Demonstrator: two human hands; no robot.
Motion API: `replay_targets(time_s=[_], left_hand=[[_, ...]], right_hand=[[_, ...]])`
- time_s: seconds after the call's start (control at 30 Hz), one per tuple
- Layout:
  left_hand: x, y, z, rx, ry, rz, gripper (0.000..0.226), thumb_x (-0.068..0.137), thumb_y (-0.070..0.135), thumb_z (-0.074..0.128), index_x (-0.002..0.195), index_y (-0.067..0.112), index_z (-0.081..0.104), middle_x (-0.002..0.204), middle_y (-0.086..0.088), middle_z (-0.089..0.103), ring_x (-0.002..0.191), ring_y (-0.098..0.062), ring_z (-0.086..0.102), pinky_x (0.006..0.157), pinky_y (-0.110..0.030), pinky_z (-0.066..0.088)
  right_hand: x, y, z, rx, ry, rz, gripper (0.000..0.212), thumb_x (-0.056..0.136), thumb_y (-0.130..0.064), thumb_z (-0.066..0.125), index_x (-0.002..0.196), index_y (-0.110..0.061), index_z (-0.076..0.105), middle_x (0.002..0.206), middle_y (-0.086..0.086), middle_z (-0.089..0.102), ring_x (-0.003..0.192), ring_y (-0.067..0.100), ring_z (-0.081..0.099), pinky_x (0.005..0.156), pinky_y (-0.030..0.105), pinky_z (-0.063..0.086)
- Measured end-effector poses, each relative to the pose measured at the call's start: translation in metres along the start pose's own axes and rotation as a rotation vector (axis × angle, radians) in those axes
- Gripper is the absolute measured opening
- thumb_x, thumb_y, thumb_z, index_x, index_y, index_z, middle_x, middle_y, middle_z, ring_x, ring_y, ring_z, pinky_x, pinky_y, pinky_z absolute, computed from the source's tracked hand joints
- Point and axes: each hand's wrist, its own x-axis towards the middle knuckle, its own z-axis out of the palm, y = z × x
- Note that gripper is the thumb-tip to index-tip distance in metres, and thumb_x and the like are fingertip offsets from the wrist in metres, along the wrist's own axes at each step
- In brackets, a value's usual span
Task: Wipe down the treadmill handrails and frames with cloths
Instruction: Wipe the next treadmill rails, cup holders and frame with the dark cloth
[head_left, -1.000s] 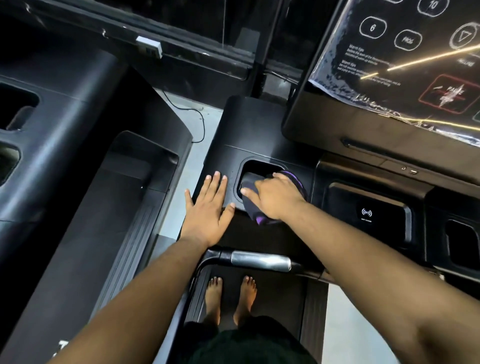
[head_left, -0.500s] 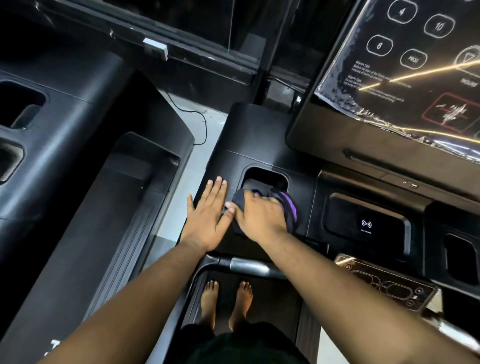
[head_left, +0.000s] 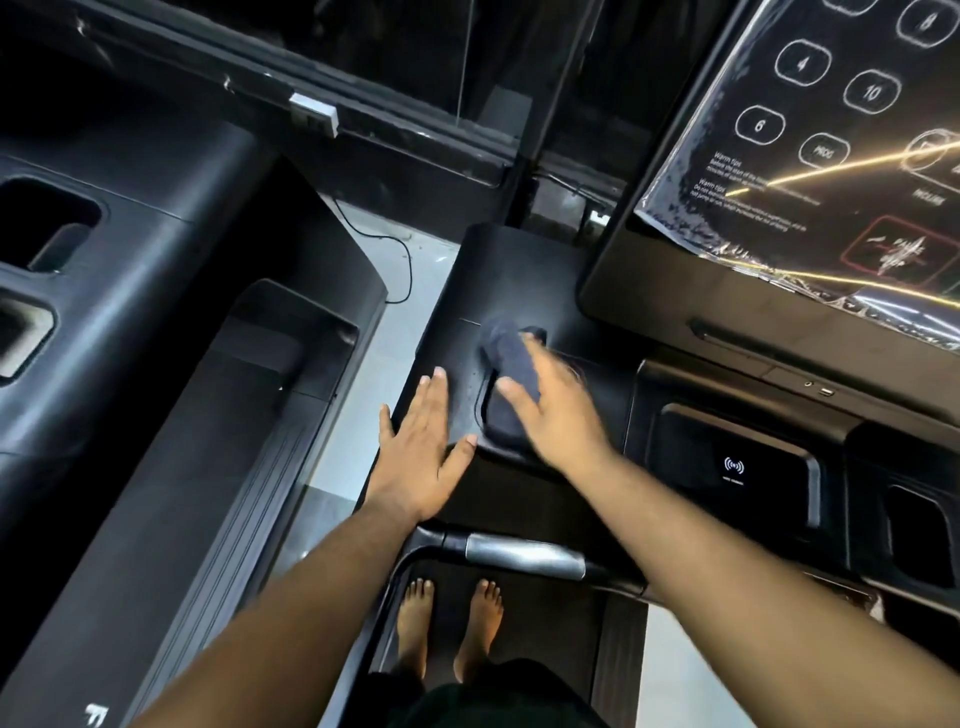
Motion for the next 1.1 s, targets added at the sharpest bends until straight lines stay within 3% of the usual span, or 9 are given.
replay_targets(time_s=[0.1, 0.17, 0.3, 0.47, 0.57, 0.67, 0.8, 0.93, 1.1], left_hand=[[-0.003, -0.001, -0.004, -0.220, 0.100, -0.017, 0.076, 0.101, 0.061, 0.022, 0.152, 0.045, -0.032, 0.169, 0.015, -0.020, 0.156, -0.002, -0.012, 0.126, -0.047, -0.010], [-0.005, 0.001, -0.006, -0.285, 0.151, -0.022, 0.073, 0.101, 0.058, 0.023, 0.151, 0.050, -0.030, 0.169, 0.015, -0.020, 0.157, -0.005, -0.009, 0.124, -0.037, -0.015], [-0.004, -0.001, -0.006, -0.300, 0.182, -0.025, 0.071, 0.100, 0.057, 0.022, 0.157, 0.042, -0.018, 0.171, 0.011, -0.013, 0.157, -0.004, -0.008, 0.124, -0.033, -0.016], [-0.003, -0.002, -0.004, -0.212, 0.148, -0.051, 0.074, 0.100, 0.059, 0.018, 0.162, 0.028, -0.006, 0.173, 0.005, -0.007, 0.156, -0.003, -0.012, 0.122, -0.032, -0.019], [-0.005, 0.000, -0.006, -0.236, 0.161, -0.027, 0.076, 0.100, 0.059, 0.018, 0.164, 0.023, -0.002, 0.172, 0.004, -0.006, 0.157, -0.004, -0.011, 0.122, -0.030, -0.019], [-0.004, 0.000, -0.009, -0.278, 0.181, -0.032, 0.075, 0.099, 0.059, 0.020, 0.163, 0.023, 0.000, 0.172, 0.005, -0.003, 0.157, -0.004, -0.009, 0.125, -0.032, -0.015], [-0.003, 0.001, -0.009, -0.286, 0.171, -0.039, 0.075, 0.098, 0.059, 0.020, 0.161, 0.024, -0.002, 0.172, 0.005, -0.003, 0.157, -0.004, -0.009, 0.126, -0.035, -0.012], [-0.004, 0.000, -0.006, -0.250, 0.161, -0.049, 0.075, 0.099, 0.059, 0.019, 0.162, 0.025, -0.002, 0.171, 0.007, -0.004, 0.156, 0.000, -0.010, 0.127, -0.036, -0.012], [0.001, -0.005, -0.001, -0.145, 0.131, -0.027, 0.078, 0.099, 0.061, 0.021, 0.164, 0.024, -0.001, 0.172, 0.007, -0.006, 0.156, -0.001, -0.011, 0.127, -0.039, -0.011]], right_hand=[[-0.002, -0.024, 0.050, -0.290, -0.334, 0.038, 0.072, 0.105, -0.056, 0.036, 0.165, -0.025, 0.010, 0.173, -0.003, -0.008, 0.158, 0.034, -0.008, 0.127, 0.047, 0.009], [-0.010, -0.031, 0.063, -0.476, -0.387, -0.066, 0.068, 0.104, -0.053, 0.027, 0.165, -0.029, 0.008, 0.172, -0.009, -0.010, 0.157, 0.031, -0.016, 0.127, 0.057, 0.005], [-0.015, -0.018, 0.052, -0.588, -0.426, -0.285, 0.077, 0.095, -0.061, 0.027, 0.164, -0.031, 0.012, 0.173, -0.008, 0.001, 0.159, 0.025, -0.008, 0.123, 0.064, 0.001], [0.032, -0.035, 0.059, -0.547, -0.410, 0.089, 0.082, 0.100, -0.066, 0.031, 0.162, -0.032, -0.010, 0.168, -0.008, -0.026, 0.152, 0.027, -0.032, 0.122, 0.062, -0.013], [-0.013, -0.038, 0.066, -0.541, -0.390, -0.062, 0.078, 0.099, -0.048, 0.039, 0.165, -0.026, 0.004, 0.173, -0.004, -0.010, 0.156, 0.029, -0.020, 0.125, 0.061, -0.003], [-0.049, -0.025, 0.062, -0.616, -0.355, -0.203, 0.083, 0.091, -0.057, 0.045, 0.164, -0.024, 0.021, 0.173, -0.002, 0.011, 0.159, 0.028, -0.001, 0.126, 0.060, -0.001], [0.013, -0.028, 0.063, -0.694, -0.379, -0.084, 0.084, 0.093, -0.068, 0.018, 0.165, -0.028, -0.002, 0.173, -0.003, -0.011, 0.157, 0.027, -0.018, 0.122, 0.063, -0.008], [0.022, -0.032, 0.069, -0.646, -0.380, 0.001, 0.079, 0.101, -0.065, 0.025, 0.164, -0.028, -0.002, 0.172, -0.004, -0.013, 0.157, 0.027, -0.020, 0.124, 0.061, -0.005], [-0.063, -0.019, 0.049, -0.621, -0.300, -0.126, 0.085, 0.094, -0.065, 0.044, 0.163, -0.021, 0.021, 0.171, 0.005, 0.018, 0.157, 0.033, 0.017, 0.124, 0.054, 0.025]])
